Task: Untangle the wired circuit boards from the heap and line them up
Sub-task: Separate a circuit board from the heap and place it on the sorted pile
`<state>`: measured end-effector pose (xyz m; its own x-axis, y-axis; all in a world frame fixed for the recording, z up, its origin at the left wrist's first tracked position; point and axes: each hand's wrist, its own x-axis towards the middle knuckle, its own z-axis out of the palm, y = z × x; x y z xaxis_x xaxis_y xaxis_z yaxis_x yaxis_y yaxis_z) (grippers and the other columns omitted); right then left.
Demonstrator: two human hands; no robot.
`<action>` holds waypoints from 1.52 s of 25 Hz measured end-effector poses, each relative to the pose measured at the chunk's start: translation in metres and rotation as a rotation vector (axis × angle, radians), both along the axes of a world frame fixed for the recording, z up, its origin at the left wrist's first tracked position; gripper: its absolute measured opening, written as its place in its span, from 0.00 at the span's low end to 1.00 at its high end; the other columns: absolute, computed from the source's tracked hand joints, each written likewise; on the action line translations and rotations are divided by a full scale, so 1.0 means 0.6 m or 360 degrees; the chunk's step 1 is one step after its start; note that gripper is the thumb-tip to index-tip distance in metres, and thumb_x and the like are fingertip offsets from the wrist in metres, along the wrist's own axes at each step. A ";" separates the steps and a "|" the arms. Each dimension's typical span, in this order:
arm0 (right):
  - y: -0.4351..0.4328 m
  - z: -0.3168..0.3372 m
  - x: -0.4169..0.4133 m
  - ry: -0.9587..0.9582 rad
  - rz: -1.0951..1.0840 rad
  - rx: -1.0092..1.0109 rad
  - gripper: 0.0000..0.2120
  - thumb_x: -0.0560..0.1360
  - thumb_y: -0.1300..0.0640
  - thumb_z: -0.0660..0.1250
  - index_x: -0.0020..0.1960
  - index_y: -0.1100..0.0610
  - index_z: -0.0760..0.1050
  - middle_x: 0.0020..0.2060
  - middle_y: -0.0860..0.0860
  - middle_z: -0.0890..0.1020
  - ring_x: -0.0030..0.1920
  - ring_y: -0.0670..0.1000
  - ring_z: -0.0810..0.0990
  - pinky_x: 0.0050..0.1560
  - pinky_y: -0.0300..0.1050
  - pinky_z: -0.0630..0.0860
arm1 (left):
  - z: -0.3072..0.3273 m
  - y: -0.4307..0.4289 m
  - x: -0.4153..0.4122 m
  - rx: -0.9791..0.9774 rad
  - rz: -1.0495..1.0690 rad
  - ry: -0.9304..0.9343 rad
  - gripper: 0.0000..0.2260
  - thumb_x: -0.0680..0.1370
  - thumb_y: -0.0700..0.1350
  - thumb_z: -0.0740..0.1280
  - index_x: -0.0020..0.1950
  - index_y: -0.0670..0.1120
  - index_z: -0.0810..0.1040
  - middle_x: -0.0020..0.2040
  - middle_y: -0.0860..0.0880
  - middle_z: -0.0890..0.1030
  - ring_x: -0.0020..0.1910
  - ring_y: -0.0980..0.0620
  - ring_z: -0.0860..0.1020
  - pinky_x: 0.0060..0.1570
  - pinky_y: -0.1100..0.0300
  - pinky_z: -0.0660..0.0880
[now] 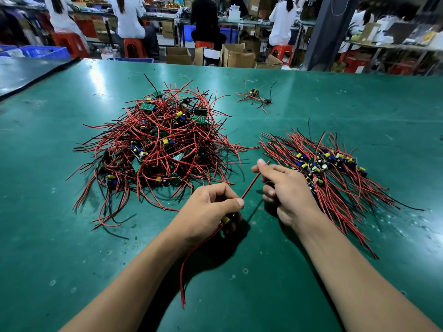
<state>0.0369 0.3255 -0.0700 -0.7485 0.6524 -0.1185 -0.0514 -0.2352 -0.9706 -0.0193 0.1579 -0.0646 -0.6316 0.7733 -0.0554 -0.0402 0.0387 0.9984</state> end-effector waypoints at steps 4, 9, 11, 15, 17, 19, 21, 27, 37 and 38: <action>-0.005 0.002 -0.003 0.0071 -0.0060 0.0003 0.14 0.78 0.52 0.71 0.38 0.59 0.78 0.22 0.46 0.63 0.20 0.44 0.60 0.21 0.35 0.57 | 0.004 -0.004 -0.003 -0.0016 -0.0060 -0.0069 0.07 0.77 0.37 0.68 0.39 0.40 0.75 0.31 0.43 0.79 0.25 0.49 0.74 0.25 0.63 0.70; 0.000 0.016 -0.005 0.0077 -0.0008 -0.0582 0.20 0.80 0.51 0.67 0.32 0.57 0.71 0.22 0.46 0.61 0.17 0.42 0.58 0.17 0.34 0.56 | 0.007 -0.005 0.000 -0.0018 -0.0123 -0.0098 0.06 0.77 0.37 0.68 0.41 0.39 0.75 0.32 0.43 0.80 0.26 0.49 0.75 0.26 0.63 0.71; 0.002 0.019 -0.004 0.0074 0.0010 -0.0784 0.23 0.80 0.51 0.67 0.28 0.56 0.70 0.21 0.46 0.60 0.16 0.42 0.58 0.16 0.34 0.56 | 0.007 -0.005 0.001 -0.0023 -0.0142 -0.0074 0.06 0.77 0.37 0.68 0.41 0.38 0.76 0.32 0.43 0.80 0.27 0.49 0.75 0.27 0.63 0.72; 0.002 0.019 0.001 0.0000 0.0036 -0.0541 0.21 0.79 0.43 0.66 0.36 0.58 0.74 0.24 0.46 0.63 0.18 0.42 0.59 0.18 0.35 0.57 | 0.008 -0.008 0.001 -0.0017 -0.0071 -0.0106 0.06 0.77 0.38 0.69 0.40 0.40 0.78 0.33 0.41 0.81 0.27 0.48 0.76 0.27 0.62 0.73; 0.007 0.016 0.003 -0.0080 0.0056 -0.0366 0.28 0.78 0.34 0.60 0.43 0.60 0.78 0.26 0.47 0.66 0.20 0.43 0.59 0.19 0.36 0.58 | 0.008 -0.008 0.004 0.0041 -0.0001 -0.0199 0.06 0.77 0.39 0.69 0.40 0.42 0.79 0.36 0.40 0.83 0.28 0.47 0.78 0.28 0.62 0.74; 0.009 0.013 0.005 -0.0115 0.0152 -0.0309 0.33 0.79 0.32 0.55 0.47 0.60 0.81 0.27 0.47 0.69 0.21 0.45 0.60 0.21 0.37 0.58 | 0.008 -0.005 0.007 0.0145 0.0088 -0.0304 0.05 0.78 0.41 0.68 0.41 0.43 0.79 0.38 0.39 0.84 0.29 0.45 0.80 0.28 0.61 0.75; 0.000 0.008 0.010 -0.0134 0.0287 -0.0090 0.25 0.81 0.39 0.59 0.45 0.58 0.82 0.28 0.47 0.71 0.22 0.45 0.63 0.22 0.37 0.59 | 0.012 -0.003 0.007 0.0263 0.0221 -0.0348 0.04 0.77 0.42 0.68 0.43 0.44 0.78 0.40 0.40 0.85 0.31 0.45 0.82 0.31 0.60 0.78; -0.064 -0.004 0.026 -0.0105 0.0879 0.0605 0.13 0.68 0.48 0.80 0.44 0.55 0.82 0.30 0.54 0.81 0.30 0.48 0.76 0.32 0.42 0.76 | 0.034 -0.011 -0.005 0.0523 0.0632 -0.0204 0.05 0.75 0.48 0.70 0.43 0.47 0.78 0.46 0.42 0.86 0.38 0.50 0.82 0.45 0.49 0.77; -0.077 0.012 0.014 0.0341 0.0287 0.0817 0.14 0.78 0.47 0.65 0.39 0.54 0.74 0.29 0.52 0.73 0.25 0.48 0.68 0.26 0.41 0.65 | 0.027 -0.010 -0.006 0.0661 0.0585 -0.0459 0.12 0.68 0.51 0.74 0.49 0.49 0.80 0.47 0.47 0.86 0.46 0.52 0.84 0.41 0.60 0.78; -0.074 0.017 0.013 0.0397 0.0336 0.0605 0.13 0.78 0.50 0.65 0.38 0.55 0.74 0.30 0.52 0.73 0.24 0.48 0.67 0.24 0.39 0.64 | 0.025 -0.011 -0.007 0.0659 0.0489 -0.0498 0.16 0.67 0.51 0.75 0.52 0.48 0.80 0.50 0.46 0.86 0.48 0.51 0.84 0.42 0.60 0.78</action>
<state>0.0450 0.2810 -0.0596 -0.8441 0.4456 0.2980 -0.2825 0.1027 -0.9538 -0.0233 0.1515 -0.0496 -0.8318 0.5550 -0.0079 -0.2822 -0.4106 0.8671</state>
